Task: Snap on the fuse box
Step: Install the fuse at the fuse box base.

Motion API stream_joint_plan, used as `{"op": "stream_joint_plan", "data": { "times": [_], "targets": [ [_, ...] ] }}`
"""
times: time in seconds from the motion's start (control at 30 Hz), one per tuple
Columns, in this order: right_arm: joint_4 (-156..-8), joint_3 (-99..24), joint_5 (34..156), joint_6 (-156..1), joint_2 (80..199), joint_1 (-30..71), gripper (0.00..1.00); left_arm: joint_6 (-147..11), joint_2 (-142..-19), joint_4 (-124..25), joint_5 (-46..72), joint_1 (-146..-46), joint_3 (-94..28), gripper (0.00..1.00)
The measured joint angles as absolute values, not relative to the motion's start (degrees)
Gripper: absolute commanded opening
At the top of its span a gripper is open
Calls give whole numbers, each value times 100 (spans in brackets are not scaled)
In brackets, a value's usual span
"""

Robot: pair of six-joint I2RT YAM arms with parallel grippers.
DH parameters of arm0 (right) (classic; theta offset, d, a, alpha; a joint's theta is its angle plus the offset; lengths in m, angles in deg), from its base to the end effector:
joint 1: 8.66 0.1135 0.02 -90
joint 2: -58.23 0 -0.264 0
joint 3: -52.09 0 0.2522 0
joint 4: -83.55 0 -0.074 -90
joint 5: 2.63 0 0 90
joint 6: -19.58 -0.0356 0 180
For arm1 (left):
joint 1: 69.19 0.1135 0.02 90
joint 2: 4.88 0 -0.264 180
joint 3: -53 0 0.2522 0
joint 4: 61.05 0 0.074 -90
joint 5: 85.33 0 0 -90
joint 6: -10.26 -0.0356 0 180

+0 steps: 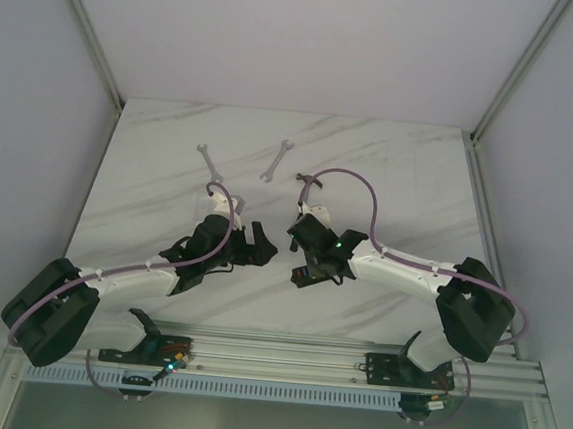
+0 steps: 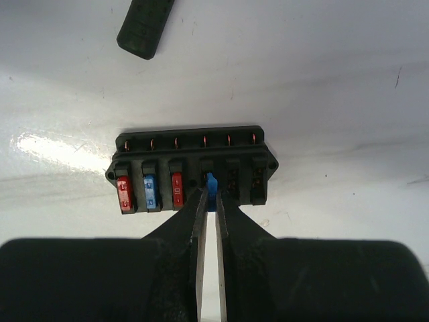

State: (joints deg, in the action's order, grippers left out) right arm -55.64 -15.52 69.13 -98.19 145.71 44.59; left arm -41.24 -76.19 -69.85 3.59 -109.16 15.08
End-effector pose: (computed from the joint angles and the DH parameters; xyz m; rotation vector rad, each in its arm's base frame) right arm 0.1875 0.2324 0.1975 -0.4577 2.5097 0.1220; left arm 0.1887 -0.1573 0.1792 0.0143 2.1056 -0.8398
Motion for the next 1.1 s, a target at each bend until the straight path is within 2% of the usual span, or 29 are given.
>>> {"op": "stream_joint_plan", "data": {
  "times": [1.1],
  "targets": [
    [-5831,-1430,7147,-9183,14370,4459,0,-4124,-7370,-6946,352,-10916,1527,100]
  ]
}}
